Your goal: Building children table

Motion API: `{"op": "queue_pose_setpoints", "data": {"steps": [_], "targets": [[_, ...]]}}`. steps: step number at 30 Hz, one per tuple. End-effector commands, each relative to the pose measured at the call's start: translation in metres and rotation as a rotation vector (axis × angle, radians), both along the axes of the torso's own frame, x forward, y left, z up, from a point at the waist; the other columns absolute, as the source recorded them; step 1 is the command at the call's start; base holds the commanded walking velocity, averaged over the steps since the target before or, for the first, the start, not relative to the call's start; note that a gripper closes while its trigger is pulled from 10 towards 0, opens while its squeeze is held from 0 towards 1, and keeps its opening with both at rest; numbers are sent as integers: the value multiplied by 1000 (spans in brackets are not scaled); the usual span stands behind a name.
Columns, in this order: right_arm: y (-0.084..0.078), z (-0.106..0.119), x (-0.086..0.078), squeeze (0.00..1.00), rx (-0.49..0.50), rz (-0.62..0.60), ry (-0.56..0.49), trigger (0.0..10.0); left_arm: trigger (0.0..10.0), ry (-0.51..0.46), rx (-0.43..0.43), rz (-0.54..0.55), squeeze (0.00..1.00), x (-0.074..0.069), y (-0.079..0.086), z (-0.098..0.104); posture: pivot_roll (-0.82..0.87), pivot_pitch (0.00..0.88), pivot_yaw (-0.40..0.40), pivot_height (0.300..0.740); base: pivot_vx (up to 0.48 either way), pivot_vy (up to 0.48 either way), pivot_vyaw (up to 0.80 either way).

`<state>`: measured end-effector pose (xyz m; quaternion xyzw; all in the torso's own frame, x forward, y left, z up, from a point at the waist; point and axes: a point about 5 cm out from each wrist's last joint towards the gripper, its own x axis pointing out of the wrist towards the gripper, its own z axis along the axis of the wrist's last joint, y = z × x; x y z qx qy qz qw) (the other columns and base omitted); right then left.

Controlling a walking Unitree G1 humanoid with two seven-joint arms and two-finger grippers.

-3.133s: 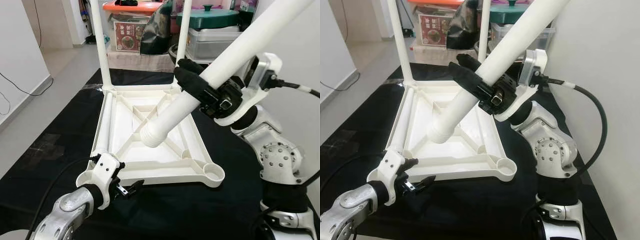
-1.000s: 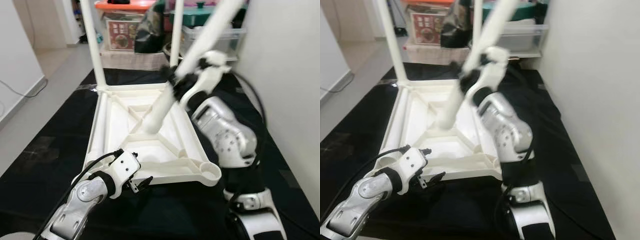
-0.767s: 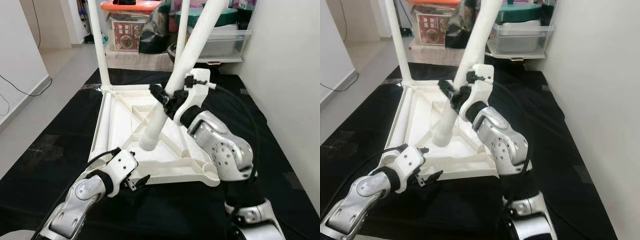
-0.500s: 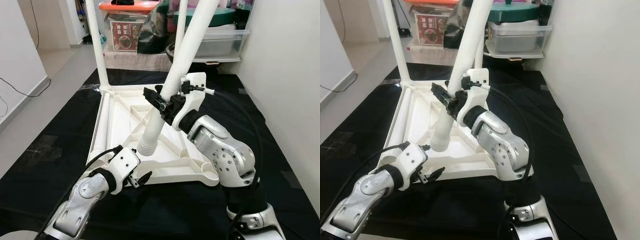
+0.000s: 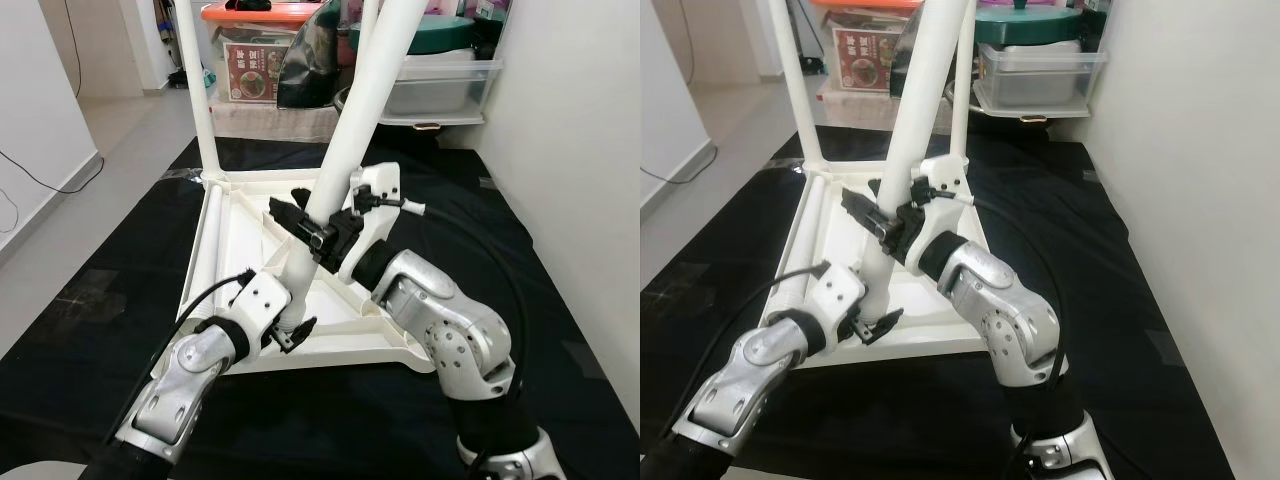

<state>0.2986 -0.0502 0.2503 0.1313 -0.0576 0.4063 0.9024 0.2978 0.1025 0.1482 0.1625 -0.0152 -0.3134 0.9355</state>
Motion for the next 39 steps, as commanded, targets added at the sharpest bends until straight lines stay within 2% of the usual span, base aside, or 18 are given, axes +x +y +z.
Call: {"op": "queue_pose_setpoints", "data": {"steps": [1, 7, 8, 9, 10, 15, 26, 27, 30, 31, 32, 39], "targets": [[14, 0, -9, 0, 10, 97, -3, 0, 10000, -13, -12, -4, 0, 3, -5, 3, 62, 0, -21, 740, 0, 0, 0], [14, -1, -10, 0, 9, 96, -6, 0, 10000, -7, -21, -27, 0, 2, -10, 2, 61, 0, -18, 740, 0, 0, 0], [13, 0, -10, 0, 10, 95, -8, 0, 4431, -3, -22, -36, 0, 1, -10, 1, 60, 0, -17, 740, 0, 0, 0], [13, 0, -10, 0, 10, 95, -8, 0, 4431, -3, -22, -36, 0, 1, -10, 1, 60, 0, -17, 740, 0, 0, 0], [13, 0, -10, 0, 11, 93, -10, 0, 0, 2, -23, -40, 0, 1, -10, 0, 60, 0, -17, 740, 0, 0, 0], [10, 5, -7, 0, 22, 74, -22, 0, 0, 27, -48, -74, 0, -5, -9, -5, 60, 0, -18, 740, 0, 0, 0], [8, 7, -5, 0, 21, 69, -35, 0, 0, 34, -41, -65, 0, -4, -8, -6, 61, 0, -22, 740, 0, 0, 0], [9, 7, -5, 0, 18, 74, -36, 3686, 4431, 34, -35, -58, 0, -3, -7, -6, 61, 0, -22, 740, 0, 0, 0], [9, 7, -5, 0, 17, 75, -35, 3686, 4431, 34, -35, -56, 0, -3, -7, -6, 61, 0, -22, 740, 0, 0, 0], [9, 8, -4, 0, 18, 67, -30, 10000, 10000, 35, -32, -53, 0, -2, -6, -6, 61, 0, -21, 740, 0, 0, 0], [8, 8, -3, 1000, 33, 58, -18, 10000, 10000, 37, -28, -49, 0, -2, -6, -6, 61, 0, -21, 740, 0, 0, 0], [-1, 12, 6, 1000, 89, -2, -1, 10000, 10000, 32, -43, -71, 0, -3, -6, -1, 61, 0, -21, 740, 0, 0, 0]]}}
